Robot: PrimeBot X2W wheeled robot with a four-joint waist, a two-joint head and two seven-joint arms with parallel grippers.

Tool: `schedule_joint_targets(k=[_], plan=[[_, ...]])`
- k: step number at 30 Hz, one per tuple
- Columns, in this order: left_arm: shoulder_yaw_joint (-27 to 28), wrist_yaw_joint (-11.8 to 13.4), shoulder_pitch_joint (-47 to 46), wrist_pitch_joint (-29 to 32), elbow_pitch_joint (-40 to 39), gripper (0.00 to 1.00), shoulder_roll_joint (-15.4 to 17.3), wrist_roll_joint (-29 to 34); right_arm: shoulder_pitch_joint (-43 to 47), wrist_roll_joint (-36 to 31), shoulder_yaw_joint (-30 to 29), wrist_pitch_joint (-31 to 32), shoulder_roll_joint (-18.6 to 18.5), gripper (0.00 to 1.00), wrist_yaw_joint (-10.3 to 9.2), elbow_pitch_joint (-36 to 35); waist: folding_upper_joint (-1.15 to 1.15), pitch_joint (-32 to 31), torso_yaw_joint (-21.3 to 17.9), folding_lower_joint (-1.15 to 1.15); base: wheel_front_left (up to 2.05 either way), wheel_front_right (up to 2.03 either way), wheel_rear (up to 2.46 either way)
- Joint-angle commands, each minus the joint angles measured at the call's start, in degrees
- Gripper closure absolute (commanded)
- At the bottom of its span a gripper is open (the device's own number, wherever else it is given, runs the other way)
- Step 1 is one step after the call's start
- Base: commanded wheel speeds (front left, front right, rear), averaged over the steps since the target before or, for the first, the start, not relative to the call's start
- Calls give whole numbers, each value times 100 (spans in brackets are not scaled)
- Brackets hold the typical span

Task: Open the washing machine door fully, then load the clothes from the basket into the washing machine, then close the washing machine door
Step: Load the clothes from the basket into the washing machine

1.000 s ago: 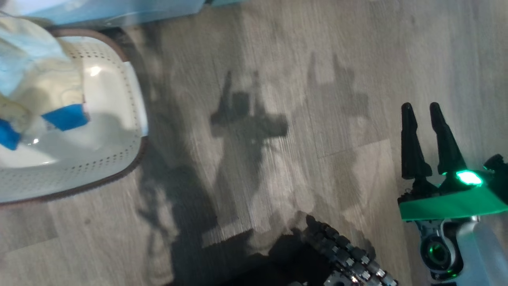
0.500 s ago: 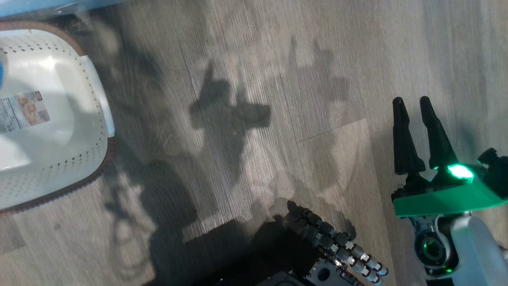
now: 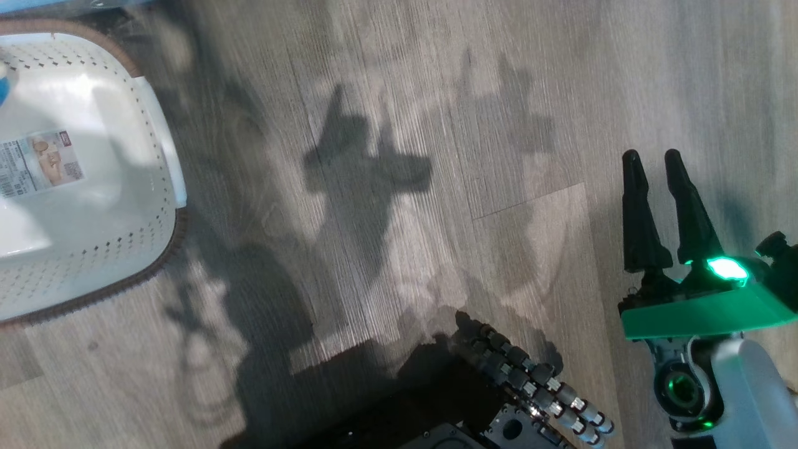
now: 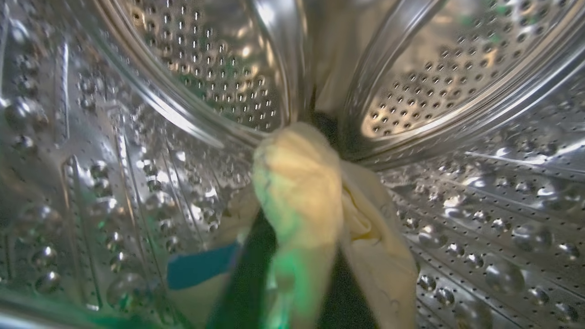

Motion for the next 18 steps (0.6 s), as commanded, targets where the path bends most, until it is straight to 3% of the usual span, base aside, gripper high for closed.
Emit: schedule_joint_targets(k=[1,10,18], plan=[[48,0,-169,63,-147,0,188,-17,120,48,40,-54,-90,0,25,-129,0,3,2,0,0,0,0],[42,-65,-147,-3,7,0,171,-138,-38,41,53,-54,-90,0,25,-95,0,-2,20,0,0,0,0],[159,-168,352,-407,35,0,-77,-471,-96,-139,-171,-54,-90,0,25,-85,0,-195,329,0,0,0,0]])
